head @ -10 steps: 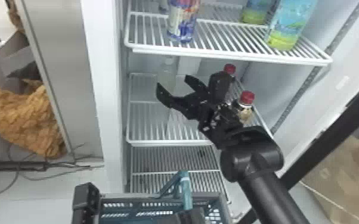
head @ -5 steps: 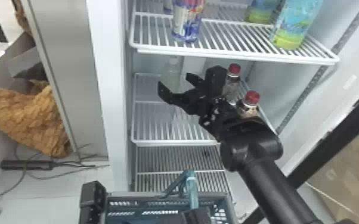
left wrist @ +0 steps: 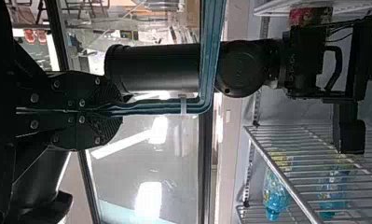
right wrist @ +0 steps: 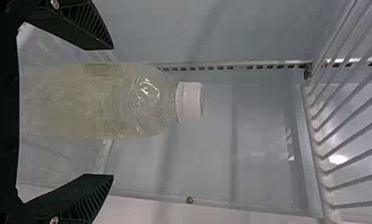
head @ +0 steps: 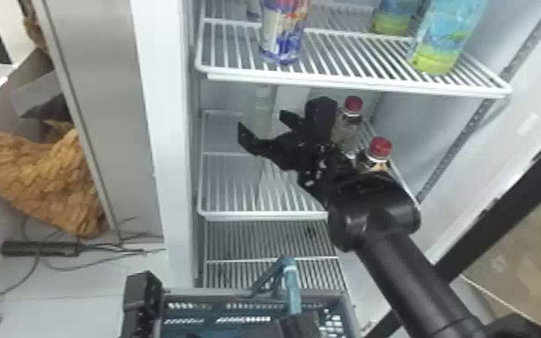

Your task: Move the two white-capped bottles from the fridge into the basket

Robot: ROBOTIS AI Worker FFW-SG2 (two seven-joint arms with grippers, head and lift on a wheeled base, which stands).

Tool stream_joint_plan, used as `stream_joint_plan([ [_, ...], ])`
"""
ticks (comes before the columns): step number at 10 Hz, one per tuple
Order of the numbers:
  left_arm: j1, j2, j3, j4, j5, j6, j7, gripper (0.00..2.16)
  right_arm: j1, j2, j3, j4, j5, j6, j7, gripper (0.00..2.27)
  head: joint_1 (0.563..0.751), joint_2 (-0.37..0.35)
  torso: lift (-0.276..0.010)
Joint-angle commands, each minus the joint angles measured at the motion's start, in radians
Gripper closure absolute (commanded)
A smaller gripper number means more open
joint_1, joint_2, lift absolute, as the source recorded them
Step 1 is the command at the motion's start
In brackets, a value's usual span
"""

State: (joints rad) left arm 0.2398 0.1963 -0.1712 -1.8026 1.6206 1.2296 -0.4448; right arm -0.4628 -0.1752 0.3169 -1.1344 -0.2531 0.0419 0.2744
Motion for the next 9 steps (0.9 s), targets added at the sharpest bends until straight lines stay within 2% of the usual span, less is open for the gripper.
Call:
stream_joint_plan([
  [1, -0.002, 0.000, 0.000, 0.002, -0.001, 0.000, 0.000, 1.12, -0.021, 0.002, 0.026, 0.034, -0.008, -0.030, 0.000, 0.06, 0.695, -0.194, -0.260],
  [3, -0.007, -0.001, -0.002, 0.005, -0.001, 0.000, 0.000, 1.12, -0.036, 0.003, 0.042, 0.063, -0.018, -0.042, -0.001, 0.11, 0.695, -0.185, -0.260],
  [4, -0.007, -0.001, -0.002, 0.007, 0.001, 0.000, 0.000, 1.12, -0.036, 0.003, 0.042, 0.061, -0.018, -0.042, -0.007, 0.24, 0.695, -0.182, -0.260],
  [6, -0.007, 0.000, -0.004, 0.007, 0.001, 0.000, 0.000, 1.12, -0.036, 0.003, 0.042, 0.063, -0.018, -0.042, -0.014, 0.75, 0.695, -0.182, -0.260],
  [9, 0.001, 0.003, -0.004, 0.007, 0.007, 0.000, 0.000, 1.12, -0.031, -0.001, 0.042, 0.063, -0.034, -0.064, -0.015, 0.81, 0.695, -0.184, -0.260],
])
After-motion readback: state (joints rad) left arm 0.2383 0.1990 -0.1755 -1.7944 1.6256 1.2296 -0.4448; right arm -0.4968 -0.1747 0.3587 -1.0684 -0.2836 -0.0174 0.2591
